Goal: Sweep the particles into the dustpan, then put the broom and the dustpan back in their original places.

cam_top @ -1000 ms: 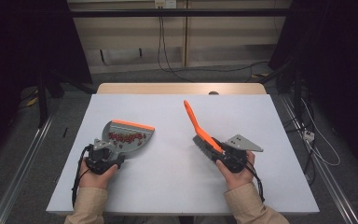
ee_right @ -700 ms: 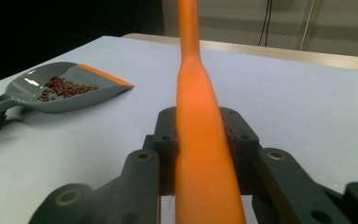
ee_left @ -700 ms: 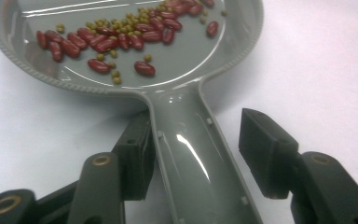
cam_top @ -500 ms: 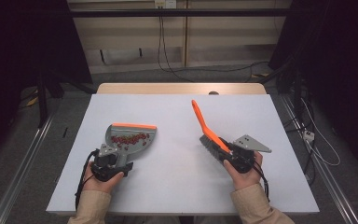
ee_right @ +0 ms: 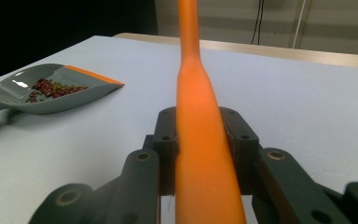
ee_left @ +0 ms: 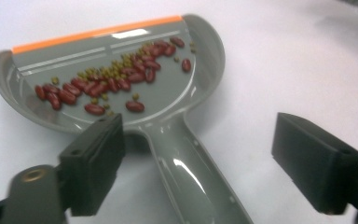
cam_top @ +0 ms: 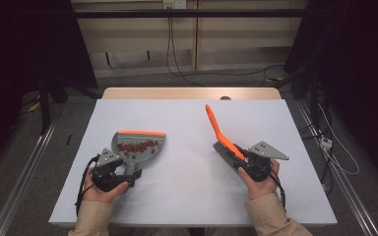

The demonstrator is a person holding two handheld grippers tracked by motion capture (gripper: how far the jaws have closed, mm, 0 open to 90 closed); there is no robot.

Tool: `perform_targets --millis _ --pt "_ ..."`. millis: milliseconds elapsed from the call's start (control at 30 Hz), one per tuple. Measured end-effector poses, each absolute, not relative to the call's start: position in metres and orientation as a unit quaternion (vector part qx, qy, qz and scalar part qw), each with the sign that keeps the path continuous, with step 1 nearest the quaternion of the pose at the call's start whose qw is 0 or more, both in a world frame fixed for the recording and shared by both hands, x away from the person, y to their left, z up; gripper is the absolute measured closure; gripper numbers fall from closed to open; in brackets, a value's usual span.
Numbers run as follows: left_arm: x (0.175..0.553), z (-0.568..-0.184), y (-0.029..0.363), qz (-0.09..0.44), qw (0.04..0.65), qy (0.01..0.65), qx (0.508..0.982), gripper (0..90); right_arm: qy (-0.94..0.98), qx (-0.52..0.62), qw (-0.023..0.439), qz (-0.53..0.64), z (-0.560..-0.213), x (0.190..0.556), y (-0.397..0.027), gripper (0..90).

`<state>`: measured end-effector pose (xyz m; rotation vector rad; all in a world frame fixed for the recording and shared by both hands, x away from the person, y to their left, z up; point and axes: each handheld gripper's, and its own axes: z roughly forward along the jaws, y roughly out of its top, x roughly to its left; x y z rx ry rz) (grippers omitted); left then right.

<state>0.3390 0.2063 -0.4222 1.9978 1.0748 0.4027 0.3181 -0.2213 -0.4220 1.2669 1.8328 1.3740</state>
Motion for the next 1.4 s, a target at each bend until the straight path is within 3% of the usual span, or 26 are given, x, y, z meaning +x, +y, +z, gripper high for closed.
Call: perform_targets --millis 333,1000,1200,1400 --pt "0.342 -0.416 0.21 0.17 0.445 0.398 0.784 8.5 0.677 0.469 0.259 0.505 -0.423 0.32 -0.224 70.6" --pt "0.342 -0.412 0.21 0.182 0.45 0.393 0.781 8.4 0.673 0.512 0.258 0.467 -0.444 0.333 -0.238 70.1" --pt "0.344 -0.412 0.209 0.184 0.452 0.393 0.78 8.5 0.72 0.473 0.295 0.413 -0.443 0.321 -0.25 56.0" --pt "0.345 -0.411 0.208 0.185 0.452 0.39 0.781 9.0 0.721 0.49 0.297 0.389 -0.446 0.317 -0.266 37.1"
